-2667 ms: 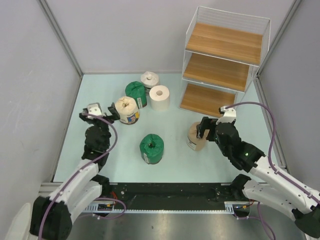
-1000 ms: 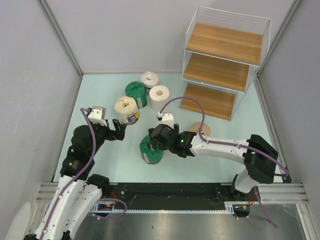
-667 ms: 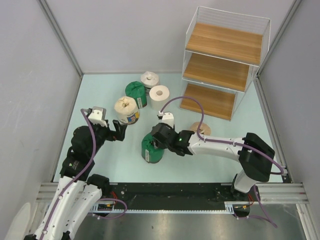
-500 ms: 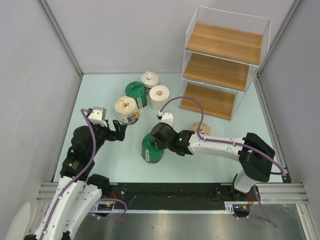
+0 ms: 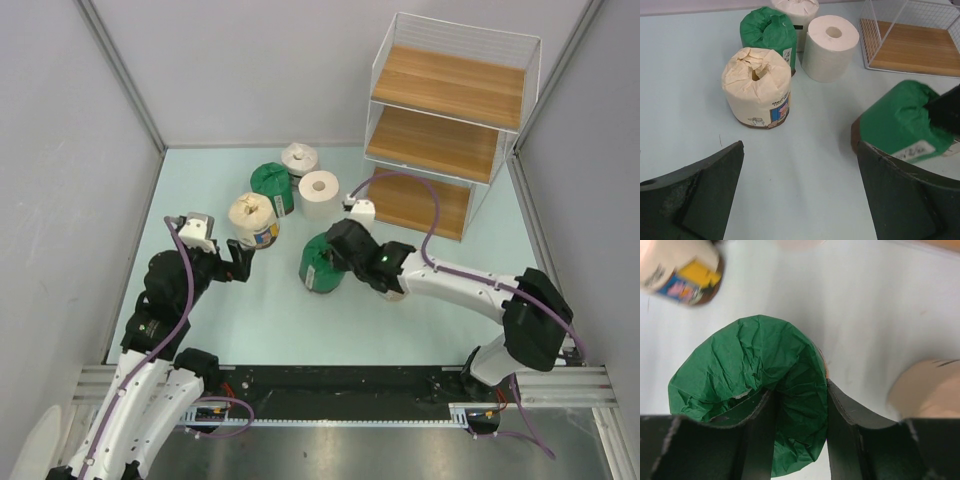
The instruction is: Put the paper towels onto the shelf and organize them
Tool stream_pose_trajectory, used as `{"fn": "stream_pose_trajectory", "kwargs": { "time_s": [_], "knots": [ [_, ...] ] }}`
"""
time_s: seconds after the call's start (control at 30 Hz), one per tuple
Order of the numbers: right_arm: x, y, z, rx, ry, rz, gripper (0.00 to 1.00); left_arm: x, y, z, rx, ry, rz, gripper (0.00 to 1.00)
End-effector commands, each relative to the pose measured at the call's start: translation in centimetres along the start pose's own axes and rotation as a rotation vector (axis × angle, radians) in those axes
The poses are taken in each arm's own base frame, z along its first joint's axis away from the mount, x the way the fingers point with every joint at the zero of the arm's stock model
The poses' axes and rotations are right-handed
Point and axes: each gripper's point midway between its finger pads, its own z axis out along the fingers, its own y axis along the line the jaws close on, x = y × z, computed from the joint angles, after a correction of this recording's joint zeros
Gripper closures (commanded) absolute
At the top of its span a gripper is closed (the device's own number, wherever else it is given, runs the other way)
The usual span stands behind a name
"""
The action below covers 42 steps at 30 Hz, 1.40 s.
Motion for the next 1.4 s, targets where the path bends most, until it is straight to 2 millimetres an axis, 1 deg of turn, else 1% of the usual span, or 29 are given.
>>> {"fn": "stream_pose_trajectory", "kwargs": {
  "time_s": [0.0,0.03,0.07,0.17,0.2,0.27,0.3,0.37,0.43,0.6,0.63,0.77,0.93,0.97,1.0,1.07,1.17,1.2,1.27,1.3,1.33,1.37],
  "knots": [
    [-7.0,-2.3,-0.6,0.049,-0.172,0.116,0.75,-0.2,0.0,0.2,-0.003,-0.010,0.011,0.00],
    [-7.5,-3.1,-0.4,0.072,-0.185,0.125,0.75,-0.2,0.0,0.2,-0.003,-0.007,0.011,0.00],
    [-8.2,-4.3,0.0,0.102,-0.198,0.143,0.74,-0.1,0.0,0.2,-0.002,-0.006,0.010,0.00],
    [-9.5,-5.9,0.4,0.134,-0.224,0.172,0.75,-0.1,0.1,0.2,-0.005,-0.006,0.010,0.00],
    [-10.2,-6.8,0.6,0.150,-0.236,0.187,0.75,-0.1,0.0,0.2,-0.005,-0.006,0.010,0.00],
    [-11.2,-7.5,0.5,0.162,-0.264,0.195,0.75,-0.1,0.0,0.2,-0.005,-0.008,0.010,0.00],
    [-11.8,-8.2,0.5,0.178,-0.282,0.211,0.75,-0.1,0.1,0.1,-0.007,-0.008,0.010,0.00],
    [-12.6,-9.1,0.2,0.194,-0.299,0.224,0.76,-0.1,0.1,0.1,-0.007,-0.008,0.010,0.00],
    [-13.4,-10.1,-0.4,0.215,-0.324,0.241,0.76,-0.2,0.0,0.1,-0.005,-0.009,0.011,0.00],
    [-14.4,-11.9,-1.2,0.288,-0.372,0.238,0.76,0.0,-0.1,0.2,0.002,-0.002,0.011,0.00],
    [-14.6,-12.6,-1.3,0.317,-0.385,0.238,0.77,0.0,-0.2,0.2,0.003,0.000,0.012,0.00],
    [-14.5,-13.9,-1.1,0.380,-0.409,0.239,0.79,0.2,-0.2,0.2,0.004,0.009,0.012,0.00],
    [-15.3,-15.2,-0.7,0.425,-0.472,0.256,0.80,0.3,-0.4,0.3,0.012,0.012,0.013,0.00],
    [-15.2,-15.4,-0.7,0.431,-0.480,0.255,0.79,0.2,-0.3,0.3,0.010,0.010,0.013,0.00],
    [-15.6,-15.4,-0.6,0.426,-0.505,0.263,0.79,0.3,-0.4,0.4,0.012,0.015,0.012,0.00],
    [-15.5,-15.5,-0.4,0.427,-0.513,0.257,0.79,0.5,-0.4,0.5,0.016,0.021,0.012,0.00],
    [-15.6,-15.2,-0.4,0.414,-0.516,0.250,0.79,0.5,-0.5,0.5,0.019,0.022,0.012,0.00],
    [-15.6,-14.7,-0.4,0.392,-0.508,0.242,0.79,0.5,-0.5,0.5,0.016,0.021,0.012,0.00],
    [-16.0,-13.8,-0.9,0.348,-0.501,0.209,0.78,0.6,-0.5,0.5,0.015,0.023,0.011,0.00],
    [-15.7,-12.4,-1.0,0.281,-0.475,0.179,0.77,0.5,-0.5,0.5,0.017,0.020,0.011,0.00],
    [-15.9,-11.6,-1.4,0.245,-0.471,0.156,0.77,0.5,-0.6,0.5,0.020,0.022,0.011,0.00],
    [-16.2,-10.8,-2.4,0.209,-0.474,0.111,0.76,0.5,-0.6,0.5,0.022,0.019,0.011,0.00]
  ]
}}
